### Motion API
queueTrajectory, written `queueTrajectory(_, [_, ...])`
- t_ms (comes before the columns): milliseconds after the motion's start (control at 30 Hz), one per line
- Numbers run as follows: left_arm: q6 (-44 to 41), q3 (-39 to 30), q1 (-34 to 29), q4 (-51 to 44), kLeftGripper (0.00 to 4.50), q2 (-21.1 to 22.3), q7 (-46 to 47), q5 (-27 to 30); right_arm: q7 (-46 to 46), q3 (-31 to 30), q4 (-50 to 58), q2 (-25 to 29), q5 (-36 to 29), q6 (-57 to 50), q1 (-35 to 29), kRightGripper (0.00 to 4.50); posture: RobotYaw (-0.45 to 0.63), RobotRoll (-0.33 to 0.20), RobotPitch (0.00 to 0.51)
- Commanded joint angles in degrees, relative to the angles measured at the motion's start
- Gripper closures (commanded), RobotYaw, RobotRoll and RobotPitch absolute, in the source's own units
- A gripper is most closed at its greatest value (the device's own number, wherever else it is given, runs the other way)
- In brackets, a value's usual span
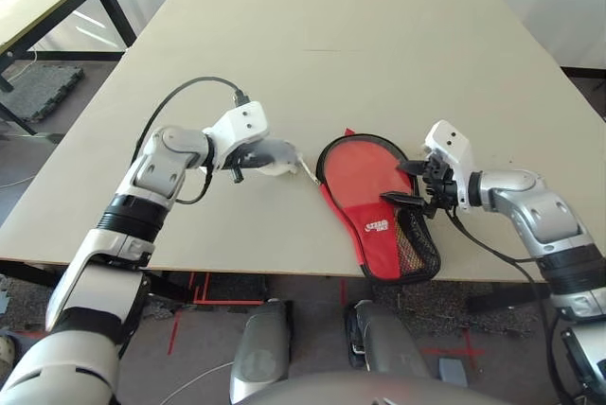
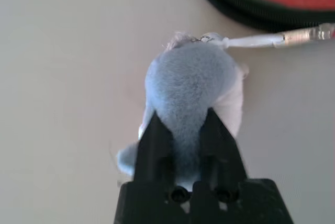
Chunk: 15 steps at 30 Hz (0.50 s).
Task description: Store the ping-pong paddle in its case and zip it.
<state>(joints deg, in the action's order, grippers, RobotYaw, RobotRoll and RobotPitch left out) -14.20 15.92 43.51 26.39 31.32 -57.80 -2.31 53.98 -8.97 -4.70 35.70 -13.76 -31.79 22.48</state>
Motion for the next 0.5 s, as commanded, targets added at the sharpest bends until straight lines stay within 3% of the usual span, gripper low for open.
queueTrajectory(33, [2.6,0.5,3.2,4.5,4.35,-1.8,1.3,-1.6,-1.1,-2.5,-1.9,-0.6,2.2,-1.1,-1.5,0.0,0.13,0.0,0.12])
queueTrajectory(500, [20.8,1.6,22.0,37.9,4.35,-11.1,16.7,-11.2,-3.2,-3.7,-0.3,-2.3,3.8,-1.9,-2.9,0.0,0.11,0.0,0.12])
